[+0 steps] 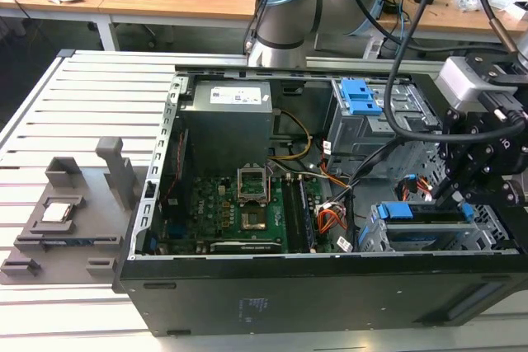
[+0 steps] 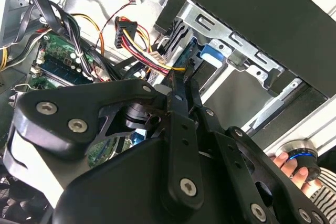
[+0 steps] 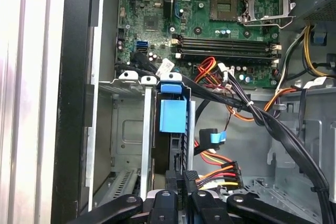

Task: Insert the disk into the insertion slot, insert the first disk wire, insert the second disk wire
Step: 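Insert the first disk wire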

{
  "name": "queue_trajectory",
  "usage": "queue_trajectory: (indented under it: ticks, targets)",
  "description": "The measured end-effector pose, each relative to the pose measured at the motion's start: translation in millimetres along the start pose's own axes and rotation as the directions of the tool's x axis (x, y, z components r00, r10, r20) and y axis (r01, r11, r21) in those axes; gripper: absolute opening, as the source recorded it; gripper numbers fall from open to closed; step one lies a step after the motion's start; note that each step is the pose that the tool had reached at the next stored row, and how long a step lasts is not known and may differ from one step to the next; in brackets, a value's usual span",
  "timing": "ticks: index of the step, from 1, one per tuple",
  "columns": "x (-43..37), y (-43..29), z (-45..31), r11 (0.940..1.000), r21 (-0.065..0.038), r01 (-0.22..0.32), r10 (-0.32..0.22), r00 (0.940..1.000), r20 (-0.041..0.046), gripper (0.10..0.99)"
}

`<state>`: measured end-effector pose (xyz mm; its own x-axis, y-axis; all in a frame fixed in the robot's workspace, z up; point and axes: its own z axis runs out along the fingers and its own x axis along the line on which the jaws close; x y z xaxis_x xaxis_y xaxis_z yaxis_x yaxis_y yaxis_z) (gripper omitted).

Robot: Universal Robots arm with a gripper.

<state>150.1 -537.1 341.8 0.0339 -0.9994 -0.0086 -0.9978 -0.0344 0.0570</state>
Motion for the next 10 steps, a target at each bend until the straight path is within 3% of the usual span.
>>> queue_trajectory:
  ticks: [10]
  targets:
    - [0.2, -1.5, 5.6, 1.0, 0.0, -0.009, 0.009, 1.0, -0.0007, 0.169]
